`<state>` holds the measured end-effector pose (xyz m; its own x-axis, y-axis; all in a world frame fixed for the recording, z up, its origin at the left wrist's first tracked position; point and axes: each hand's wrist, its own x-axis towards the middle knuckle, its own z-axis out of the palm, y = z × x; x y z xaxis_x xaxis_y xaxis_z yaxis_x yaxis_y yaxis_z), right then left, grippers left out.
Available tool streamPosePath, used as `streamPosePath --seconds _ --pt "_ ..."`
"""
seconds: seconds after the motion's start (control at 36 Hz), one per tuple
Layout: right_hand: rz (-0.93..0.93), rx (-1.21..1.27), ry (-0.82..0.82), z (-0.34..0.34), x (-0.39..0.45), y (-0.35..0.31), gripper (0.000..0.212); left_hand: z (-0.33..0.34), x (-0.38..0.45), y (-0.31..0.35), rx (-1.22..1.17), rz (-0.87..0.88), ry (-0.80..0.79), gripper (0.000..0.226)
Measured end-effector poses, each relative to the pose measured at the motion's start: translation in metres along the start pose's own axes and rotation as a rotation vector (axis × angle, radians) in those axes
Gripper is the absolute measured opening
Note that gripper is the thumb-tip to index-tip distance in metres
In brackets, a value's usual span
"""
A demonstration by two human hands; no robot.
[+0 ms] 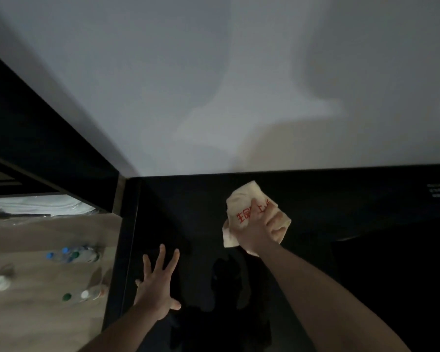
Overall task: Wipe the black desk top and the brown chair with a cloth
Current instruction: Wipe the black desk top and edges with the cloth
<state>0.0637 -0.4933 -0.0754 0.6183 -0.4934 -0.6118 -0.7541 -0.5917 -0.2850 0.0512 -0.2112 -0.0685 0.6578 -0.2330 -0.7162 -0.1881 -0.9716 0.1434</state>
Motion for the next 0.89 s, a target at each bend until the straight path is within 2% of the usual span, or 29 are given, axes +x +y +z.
streamPosePath --seconds 0.11,0.25,0.39,0.58,0.69,0.75,0.89 --pt "0.0 -0.043 0.055 -0.004 0.027 -0.033 0.115 0.002 0.005 -0.001 -0.009 -0.002 0.007 0.135" --pt "-0.102 -0.128 0.07 0.001 0.027 -0.046 0.103 -0.001 0.005 0.0 -0.014 0.001 0.002 0.137" --pt "-0.297 -0.178 0.02 0.031 -0.013 -0.025 0.09 -0.006 -0.001 0.002 -0.007 0.017 0.01 0.138" --pt "-0.253 -0.246 0.056 0.09 -0.083 -0.018 0.091 -0.012 -0.006 -0.008 0.079 0.085 -0.011 0.13" --pt "-0.203 -0.174 0.057 0.127 -0.131 -0.024 0.089 -0.028 -0.016 -0.049 0.212 0.235 -0.059 0.111" --pt "-0.165 -0.172 0.058 0.149 -0.157 -0.03 0.09 -0.027 -0.024 -0.086 0.234 0.271 -0.017 0.102" --pt "-0.13 -0.171 0.04 0.205 -0.226 -0.045 0.092 0.01 -0.056 -0.175 0.308 0.327 0.083 0.111"
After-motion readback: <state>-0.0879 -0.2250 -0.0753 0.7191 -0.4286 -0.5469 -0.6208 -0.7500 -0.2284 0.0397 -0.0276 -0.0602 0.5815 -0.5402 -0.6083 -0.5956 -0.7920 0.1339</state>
